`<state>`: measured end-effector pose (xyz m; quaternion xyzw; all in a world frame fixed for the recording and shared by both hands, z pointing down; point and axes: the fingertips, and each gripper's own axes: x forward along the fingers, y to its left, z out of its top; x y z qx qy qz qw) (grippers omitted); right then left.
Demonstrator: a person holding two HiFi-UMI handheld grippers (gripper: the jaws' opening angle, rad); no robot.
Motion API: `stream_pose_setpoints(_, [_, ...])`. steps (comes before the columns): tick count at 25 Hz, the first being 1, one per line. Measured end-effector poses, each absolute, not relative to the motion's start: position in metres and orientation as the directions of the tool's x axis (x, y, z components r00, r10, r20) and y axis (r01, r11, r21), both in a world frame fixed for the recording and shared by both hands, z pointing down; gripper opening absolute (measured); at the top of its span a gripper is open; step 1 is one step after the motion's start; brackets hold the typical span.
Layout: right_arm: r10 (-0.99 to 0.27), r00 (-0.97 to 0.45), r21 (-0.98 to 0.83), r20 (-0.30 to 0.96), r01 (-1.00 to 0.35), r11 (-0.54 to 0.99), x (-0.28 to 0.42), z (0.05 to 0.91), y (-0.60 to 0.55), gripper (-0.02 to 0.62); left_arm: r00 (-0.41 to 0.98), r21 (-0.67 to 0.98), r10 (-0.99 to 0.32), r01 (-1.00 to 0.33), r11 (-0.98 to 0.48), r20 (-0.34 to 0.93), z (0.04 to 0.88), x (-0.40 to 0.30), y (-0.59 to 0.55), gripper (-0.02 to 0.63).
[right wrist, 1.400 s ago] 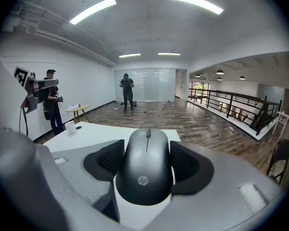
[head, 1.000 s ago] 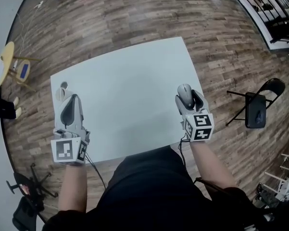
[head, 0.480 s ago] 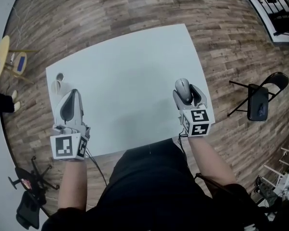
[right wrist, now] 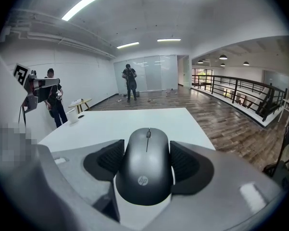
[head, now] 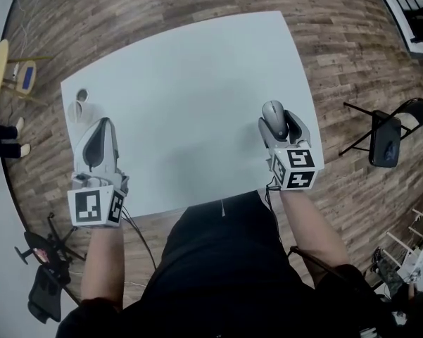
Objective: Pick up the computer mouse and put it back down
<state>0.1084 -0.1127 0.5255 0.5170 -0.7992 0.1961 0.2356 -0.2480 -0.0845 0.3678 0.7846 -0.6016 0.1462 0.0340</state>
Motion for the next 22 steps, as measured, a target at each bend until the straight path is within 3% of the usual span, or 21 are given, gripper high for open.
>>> stream_pose_setpoints(22, [-0.693,-0.334,-0.06,0.639,-0.92,0.388,0.113,0.564,-0.095,0.298,0.298,-0.13,-0.884,-0.922,-0.364,0.36,0.4,-0.221,-0.083,0.003])
